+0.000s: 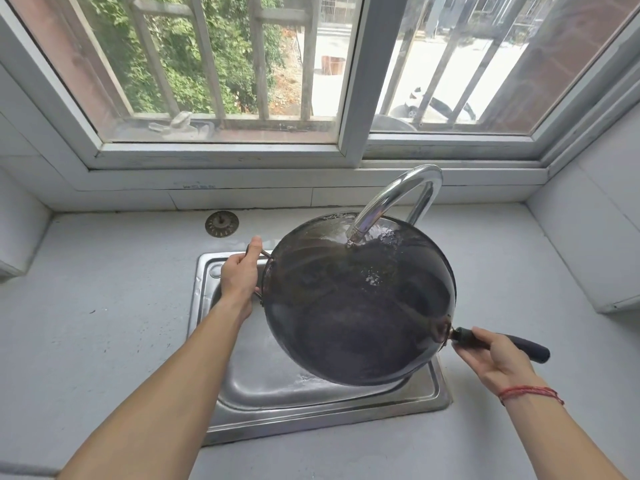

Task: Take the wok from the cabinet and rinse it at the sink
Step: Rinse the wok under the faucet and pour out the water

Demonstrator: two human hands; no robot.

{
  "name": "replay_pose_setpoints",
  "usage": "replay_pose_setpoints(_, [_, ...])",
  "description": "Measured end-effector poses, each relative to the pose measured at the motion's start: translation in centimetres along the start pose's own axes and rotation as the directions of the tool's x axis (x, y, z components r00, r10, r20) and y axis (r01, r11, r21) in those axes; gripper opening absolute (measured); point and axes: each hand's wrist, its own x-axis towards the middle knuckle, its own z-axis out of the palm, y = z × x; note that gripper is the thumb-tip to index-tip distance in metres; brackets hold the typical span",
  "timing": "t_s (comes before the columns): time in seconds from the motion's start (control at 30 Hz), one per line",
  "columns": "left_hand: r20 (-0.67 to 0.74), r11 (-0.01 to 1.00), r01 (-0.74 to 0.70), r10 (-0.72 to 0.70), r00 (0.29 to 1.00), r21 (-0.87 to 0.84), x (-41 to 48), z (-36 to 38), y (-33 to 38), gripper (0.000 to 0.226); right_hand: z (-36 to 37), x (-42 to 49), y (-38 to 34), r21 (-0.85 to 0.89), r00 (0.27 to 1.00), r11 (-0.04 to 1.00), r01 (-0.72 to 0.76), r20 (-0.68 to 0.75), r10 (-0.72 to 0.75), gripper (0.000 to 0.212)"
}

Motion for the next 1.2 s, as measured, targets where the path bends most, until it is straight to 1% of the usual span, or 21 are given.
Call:
replay_pose_setpoints(0.17, [0.0,1.0,0.011,-0.011,1.0,0.009,1.0,-0.1,-0.5,0.054,0.1,0.0,-0.1,0.008,1.0,1.0,0.013,0.003,-0.013,0.01])
replay_pose_setpoints(0.27, [0.013,1.0,0.007,-0.007,1.0,0.005,1.2,0.1,-0.8,0.049,-0.1,0.0,-0.2,0.001,1.0,1.0,0.027,0.002,-0.027,0.033])
replay_pose_setpoints(0.33, [0.022,1.0,0.006,-0.006,1.0,0.012,1.3,0.1,-1.1,0.048,-0.1,-0.1,-0.3,-0.014,0.999,0.999,0.031,-0.008,-0.031,0.041])
replay_pose_setpoints(0.4, [0.031,1.0,0.016,-0.016,0.999,0.008,1.5,0.0,-1.4,0.047,-0.2,-0.2,-0.5,-0.016,1.0,1.0,0.018,-0.022,-0.018,0.043])
replay_pose_setpoints(0.43, [0.039,1.0,0.025,-0.025,0.999,-0.007,1.6,0.0,-1.5,0.047,-0.1,-0.3,-0.5,-0.012,1.0,1.0,0.012,-0.018,-0.012,0.041])
replay_pose_setpoints(0.47, [0.045,0.999,0.033,-0.032,0.998,-0.019,1.7,0.0,-1.6,0.046,-0.1,-0.3,-0.6,-0.008,1.0,1.0,0.007,-0.011,-0.007,0.034])
replay_pose_setpoints(0.53, [0.042,0.999,0.032,-0.032,0.999,-0.007,1.9,0.0,-1.7,0.045,-0.1,-0.3,-0.7,-0.011,1.0,1.0,-0.002,0.0,0.002,0.014])
replay_pose_setpoints(0.6, [0.044,0.999,0.031,-0.031,0.999,-0.006,2.0,0.0,-1.8,0.046,-0.1,-0.4,-0.7,-0.01,1.0,1.0,-0.005,-0.009,0.005,0.006])
replay_pose_setpoints(0.83, [0.079,0.996,0.061,-0.056,0.995,-0.066,2.4,-0.1,-2.4,0.047,-0.1,-0.8,-0.7,0.009,1.0,1.0,-0.013,-0.014,0.014,0.005])
replay_pose_setpoints(1.0, [0.072,0.996,0.054,-0.048,0.996,-0.072,2.6,-0.3,-2.8,0.046,-0.2,-0.7,-0.5,0.008,1.0,1.0,-0.01,-0.004,0.01,0.005])
replay_pose_setpoints(1.2, [0.034,0.998,0.044,-0.043,0.999,-0.037,2.8,-0.8,-3.1,0.048,0.0,-0.4,-0.4,0.012,1.0,1.0,-0.019,0.014,0.019,0.004])
